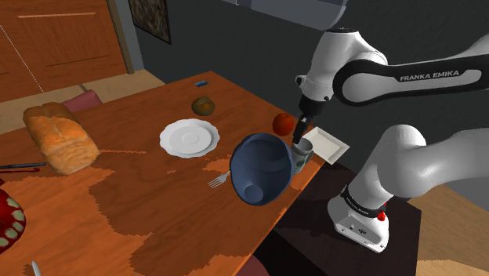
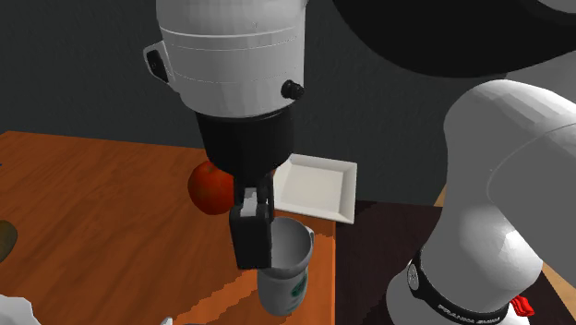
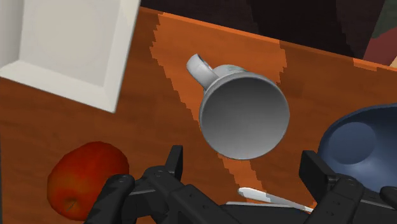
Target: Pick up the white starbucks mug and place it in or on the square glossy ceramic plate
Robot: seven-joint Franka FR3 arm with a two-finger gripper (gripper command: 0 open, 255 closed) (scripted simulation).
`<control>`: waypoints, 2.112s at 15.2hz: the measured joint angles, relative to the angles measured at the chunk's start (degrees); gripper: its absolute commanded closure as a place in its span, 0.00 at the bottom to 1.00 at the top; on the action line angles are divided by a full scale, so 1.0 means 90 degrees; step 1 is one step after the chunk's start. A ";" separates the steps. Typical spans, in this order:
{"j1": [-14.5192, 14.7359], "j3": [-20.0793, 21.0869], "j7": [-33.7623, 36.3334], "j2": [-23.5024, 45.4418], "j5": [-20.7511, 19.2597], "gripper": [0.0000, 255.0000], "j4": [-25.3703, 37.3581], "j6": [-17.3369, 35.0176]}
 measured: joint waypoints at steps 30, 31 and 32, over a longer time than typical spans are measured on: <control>0.0068 0.0005 -0.0021 0.0271 0.0045 1.00 -0.0468 0.0720; 0.0065 0.0004 -0.0024 0.0211 0.0043 1.00 -0.0402 0.0595; 0.0067 0.0007 -0.0021 0.0148 0.0046 1.00 -0.0354 0.0485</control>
